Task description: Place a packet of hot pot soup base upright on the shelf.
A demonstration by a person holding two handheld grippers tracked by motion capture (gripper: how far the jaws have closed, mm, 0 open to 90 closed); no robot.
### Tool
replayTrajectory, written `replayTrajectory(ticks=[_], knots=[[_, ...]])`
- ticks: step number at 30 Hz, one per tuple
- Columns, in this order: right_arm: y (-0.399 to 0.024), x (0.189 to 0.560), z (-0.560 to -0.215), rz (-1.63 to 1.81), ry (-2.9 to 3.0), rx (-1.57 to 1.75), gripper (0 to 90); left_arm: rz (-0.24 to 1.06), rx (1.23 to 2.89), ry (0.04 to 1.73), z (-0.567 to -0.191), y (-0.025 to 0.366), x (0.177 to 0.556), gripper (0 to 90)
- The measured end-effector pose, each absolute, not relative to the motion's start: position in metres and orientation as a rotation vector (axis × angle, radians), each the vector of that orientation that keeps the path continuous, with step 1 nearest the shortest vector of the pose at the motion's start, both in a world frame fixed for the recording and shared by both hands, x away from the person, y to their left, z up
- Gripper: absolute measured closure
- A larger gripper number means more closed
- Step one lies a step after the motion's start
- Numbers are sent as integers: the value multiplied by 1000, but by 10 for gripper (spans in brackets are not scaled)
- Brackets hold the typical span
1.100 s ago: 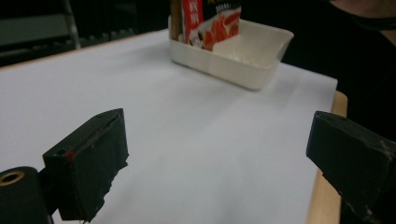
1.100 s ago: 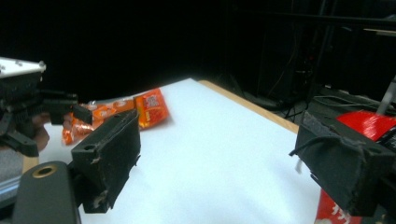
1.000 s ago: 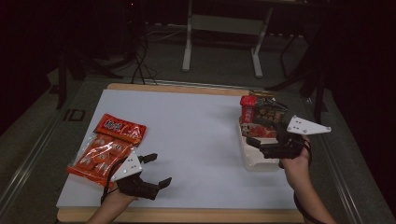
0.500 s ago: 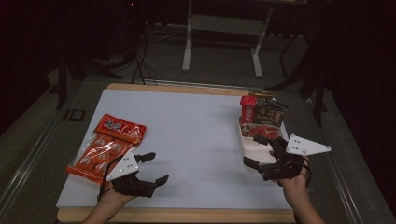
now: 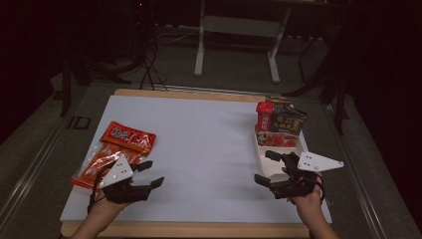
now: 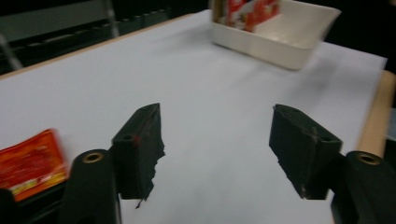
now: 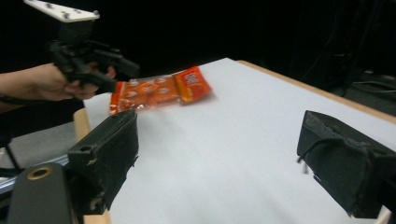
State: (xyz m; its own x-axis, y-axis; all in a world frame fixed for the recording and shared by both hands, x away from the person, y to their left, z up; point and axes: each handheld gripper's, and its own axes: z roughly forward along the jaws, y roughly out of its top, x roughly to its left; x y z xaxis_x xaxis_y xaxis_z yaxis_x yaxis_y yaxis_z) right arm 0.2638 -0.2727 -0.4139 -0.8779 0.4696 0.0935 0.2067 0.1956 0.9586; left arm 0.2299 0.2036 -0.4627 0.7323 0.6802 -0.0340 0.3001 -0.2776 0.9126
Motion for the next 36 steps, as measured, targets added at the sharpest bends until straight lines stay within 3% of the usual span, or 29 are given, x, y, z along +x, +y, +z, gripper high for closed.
replayTrajectory(ticks=[2,4,9,10,13,29,36], knots=[[-272,264,-415,1743,2254,652,132,458,1865,779,-464,211,233,463],[-272,264,-415,1743,2254,652,132,482,1867,803,-465,219,236,583],[-272,264,-415,1755,2255,646,133,517,1864,893,-467,235,242,709],[-272,265,-415,1759,2255,641,134,530,1856,935,-469,246,245,799],[-271,265,-415,1760,2258,638,135,558,1862,1011,-474,262,248,900],[-264,264,-417,1773,2299,603,137,748,1872,1323,-508,338,259,900],[-263,265,-419,1767,2319,601,139,711,1904,1450,-521,359,266,900]])
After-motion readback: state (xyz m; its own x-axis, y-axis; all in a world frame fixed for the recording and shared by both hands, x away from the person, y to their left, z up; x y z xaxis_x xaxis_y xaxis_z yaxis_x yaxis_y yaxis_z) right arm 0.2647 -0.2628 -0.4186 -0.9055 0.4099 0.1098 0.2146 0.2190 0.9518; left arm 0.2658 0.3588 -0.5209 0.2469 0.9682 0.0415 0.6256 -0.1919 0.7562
